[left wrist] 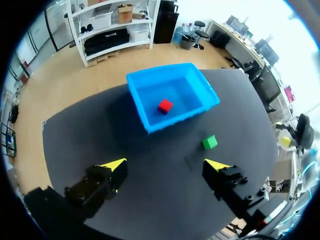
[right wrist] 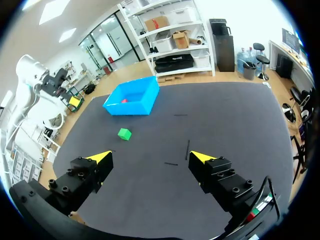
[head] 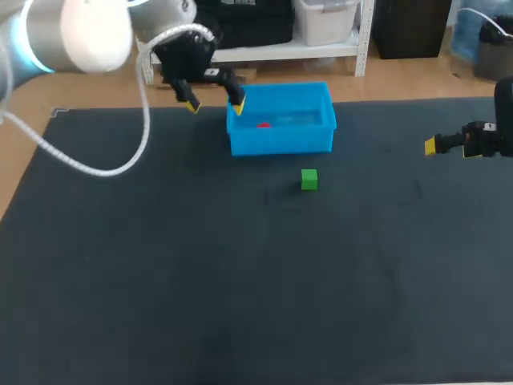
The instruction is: Use the left arm to pick the red cube and place it into the blue plastic box first, then use the right arm to grasp the green cube and put it into the same blue plastic box after the first action is fully finished.
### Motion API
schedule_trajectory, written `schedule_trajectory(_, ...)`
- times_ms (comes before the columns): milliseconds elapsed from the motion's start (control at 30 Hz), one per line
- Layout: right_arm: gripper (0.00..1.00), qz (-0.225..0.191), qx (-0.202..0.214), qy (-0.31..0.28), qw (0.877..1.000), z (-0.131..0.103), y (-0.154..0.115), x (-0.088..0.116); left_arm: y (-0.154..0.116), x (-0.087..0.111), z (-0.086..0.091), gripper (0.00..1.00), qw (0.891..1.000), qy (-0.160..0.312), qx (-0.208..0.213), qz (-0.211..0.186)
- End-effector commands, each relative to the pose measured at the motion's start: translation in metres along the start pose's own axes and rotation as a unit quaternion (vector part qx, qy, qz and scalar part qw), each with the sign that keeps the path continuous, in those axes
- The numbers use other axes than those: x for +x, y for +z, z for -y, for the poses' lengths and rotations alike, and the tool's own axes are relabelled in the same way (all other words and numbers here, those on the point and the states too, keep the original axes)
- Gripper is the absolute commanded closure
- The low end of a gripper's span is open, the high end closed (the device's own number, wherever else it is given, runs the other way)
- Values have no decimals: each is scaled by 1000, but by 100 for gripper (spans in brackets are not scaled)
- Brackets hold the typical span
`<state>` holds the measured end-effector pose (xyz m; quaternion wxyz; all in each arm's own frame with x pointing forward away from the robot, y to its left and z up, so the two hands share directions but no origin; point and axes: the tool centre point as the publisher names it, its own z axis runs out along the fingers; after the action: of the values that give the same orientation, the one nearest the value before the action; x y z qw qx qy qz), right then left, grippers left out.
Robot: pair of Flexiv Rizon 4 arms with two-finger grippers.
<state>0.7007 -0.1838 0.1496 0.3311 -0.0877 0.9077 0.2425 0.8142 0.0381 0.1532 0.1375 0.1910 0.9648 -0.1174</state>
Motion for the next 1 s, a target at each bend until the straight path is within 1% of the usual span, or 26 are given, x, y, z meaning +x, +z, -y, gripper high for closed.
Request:
schedule_trajectory(33, 0, 0, -1, 0, 1000, 0, 0, 0, -8, 88, -2, 0, 977, 2, 6, 213)
schedule_trajectory(167, 0, 0, -1, 0, 1000, 0, 0, 0, -9, 100, -3, 0, 975, 8, 10, 222)
schedule_trajectory(267, 0, 0, -1, 0, 1000, 0, 0, 0, -9, 108, -5, 0, 974, 8, 3, 226)
schedule_trajectory(400, 0, 0, -1, 0, 1000, 0, 0, 0, -12, 116, -8, 0, 973, 11, 11, 232)
schedule_trajectory(433, 0, 0, -1, 0, 1000, 0, 0, 0, -14, 118, -10, 0, 972, 12, 22, 236)
schedule_trajectory(600, 0, 0, -1, 0, 1000, 0, 0, 0, -19, 121, -15, 0, 972, 16, 44, 232)
schedule_trajectory(667, 0, 0, -1, 0, 1000, 0, 0, 0, -21, 121, -18, 0, 974, 15, 47, 223)
schedule_trajectory(833, 0, 0, -1, 0, 1000, 0, 0, 0, -24, 122, -18, 0, 973, 33, 56, 223)
schedule_trajectory(1000, 0, 0, -1, 0, 1000, 0, 0, 0, -25, 123, -21, 0, 973, 44, 71, 214)
